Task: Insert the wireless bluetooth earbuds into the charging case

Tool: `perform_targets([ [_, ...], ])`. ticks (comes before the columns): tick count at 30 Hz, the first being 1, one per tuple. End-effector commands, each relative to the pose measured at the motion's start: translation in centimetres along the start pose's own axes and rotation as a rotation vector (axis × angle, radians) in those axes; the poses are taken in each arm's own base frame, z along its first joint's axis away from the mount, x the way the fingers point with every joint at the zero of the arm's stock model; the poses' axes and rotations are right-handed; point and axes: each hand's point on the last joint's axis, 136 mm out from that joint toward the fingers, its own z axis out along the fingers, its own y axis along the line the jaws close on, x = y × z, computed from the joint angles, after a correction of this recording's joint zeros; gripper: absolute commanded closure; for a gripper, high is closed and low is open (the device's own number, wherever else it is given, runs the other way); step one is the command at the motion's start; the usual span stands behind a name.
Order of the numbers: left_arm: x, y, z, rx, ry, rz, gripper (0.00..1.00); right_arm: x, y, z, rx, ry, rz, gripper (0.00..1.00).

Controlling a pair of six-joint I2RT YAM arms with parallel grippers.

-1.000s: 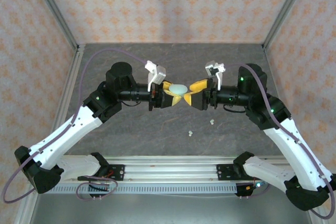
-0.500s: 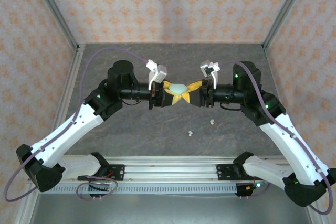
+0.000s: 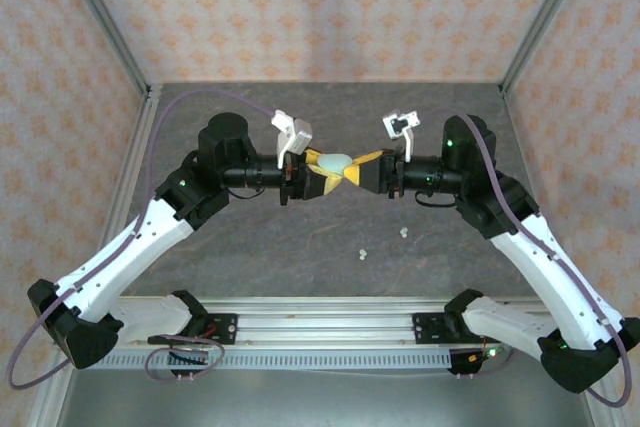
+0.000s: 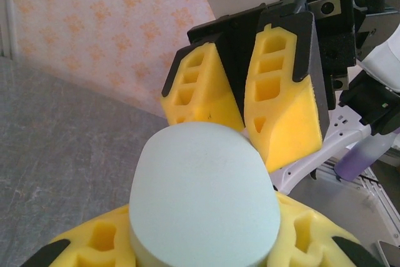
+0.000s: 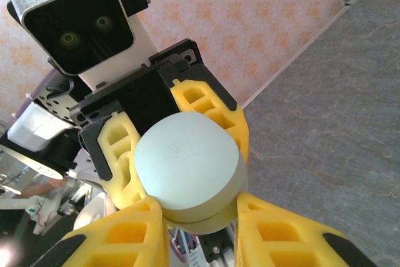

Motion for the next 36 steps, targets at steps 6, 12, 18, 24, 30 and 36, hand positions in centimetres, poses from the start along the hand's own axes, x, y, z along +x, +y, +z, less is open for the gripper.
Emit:
perform_targets([
  [6,0.0,-3.0,0.0,0.112,0.012,0.076,0.90,-3.1,-0.9,0.3,0.018,-0.135,0.049,0.52],
  [12,-0.2,-2.7,0.0,0.095,0.003,0.081,0.90,-2.8,-1.5,0.4,0.025,-0.147,0.082,0.42],
  [18,-0.3,-2.5,0.1,0.089,-0.003,0.080,0.90,-2.6,-0.9,0.3,-0.023,-0.168,0.059,0.40],
  [24,-0.6,-2.5,0.3,0.093,-0.012,0.073,0.90,-1.8,-0.1,0.5,-0.098,-0.143,0.027,0.42],
  [30,-0.7,-2.4,0.4,0.099,-0.011,0.062,0.90,-1.1,-0.8,0.7,-0.058,-0.105,-0.030,0.62],
  [36,-0.7,-2.2,0.6,0.092,-0.006,0.054,0.90,-2.1,-0.5,0.4,-0.030,-0.129,-0.107,0.77],
])
